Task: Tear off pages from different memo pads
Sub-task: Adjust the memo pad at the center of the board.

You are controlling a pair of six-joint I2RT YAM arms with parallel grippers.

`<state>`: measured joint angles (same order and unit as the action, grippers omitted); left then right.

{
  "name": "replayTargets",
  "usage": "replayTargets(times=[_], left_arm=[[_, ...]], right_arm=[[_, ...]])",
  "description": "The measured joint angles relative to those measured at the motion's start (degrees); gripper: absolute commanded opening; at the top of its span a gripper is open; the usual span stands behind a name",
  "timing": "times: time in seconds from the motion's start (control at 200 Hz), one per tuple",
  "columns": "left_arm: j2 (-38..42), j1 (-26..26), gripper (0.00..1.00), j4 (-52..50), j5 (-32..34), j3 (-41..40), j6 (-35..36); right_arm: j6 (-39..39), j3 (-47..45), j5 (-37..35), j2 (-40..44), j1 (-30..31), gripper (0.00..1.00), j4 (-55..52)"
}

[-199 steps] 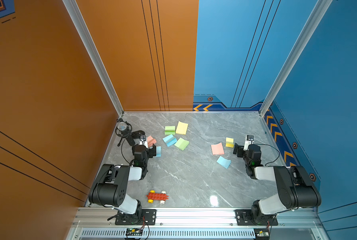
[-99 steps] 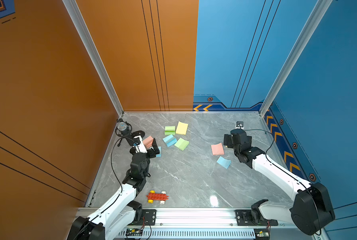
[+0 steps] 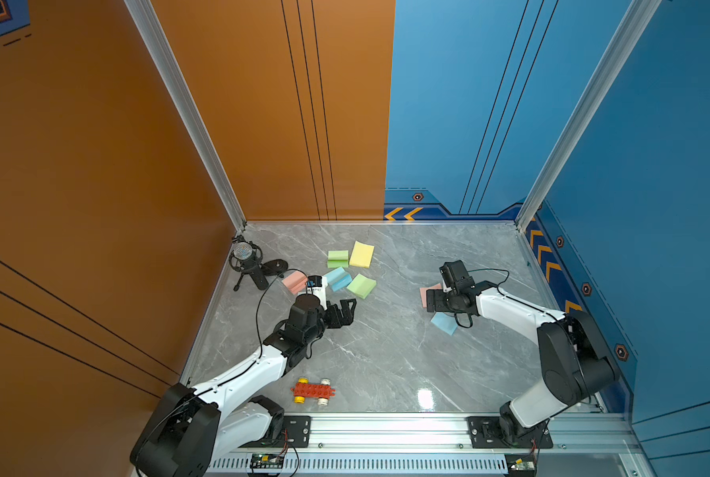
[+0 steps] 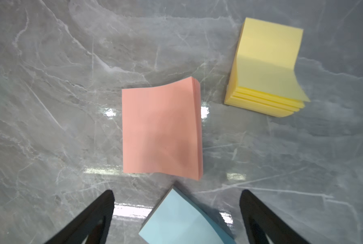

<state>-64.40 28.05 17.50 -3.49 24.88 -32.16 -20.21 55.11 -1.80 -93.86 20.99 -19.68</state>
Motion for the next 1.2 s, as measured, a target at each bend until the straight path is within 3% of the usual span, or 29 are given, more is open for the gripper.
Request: replayTargets(times=[0.32,0.681,0.956,1.201], left_arm=[[-0.11,3.67,0.99,-0.66,3.48,0.00,3.06],[6.12,4.00,0.99,-0.66,9.81,-1.25,3.63],[6.19,4.02,0.99,-1.11,10.60,-1.42,3.21],[3.04,4.22,1.00,-1.92,9.18,-0.87,3.21]], right_arm=[[0.79,8.66,3.52,-11.47,0.20,0.92,0.81],[-3.19,12.70,-0.70,-10.05,16.17,0.91,-4.15],[-0.57,19.61,-4.00,-10.43,8.96,0.91,-8.96],[2.45,26.88,3.26,-20.48,5.33,0.91,-9.25]])
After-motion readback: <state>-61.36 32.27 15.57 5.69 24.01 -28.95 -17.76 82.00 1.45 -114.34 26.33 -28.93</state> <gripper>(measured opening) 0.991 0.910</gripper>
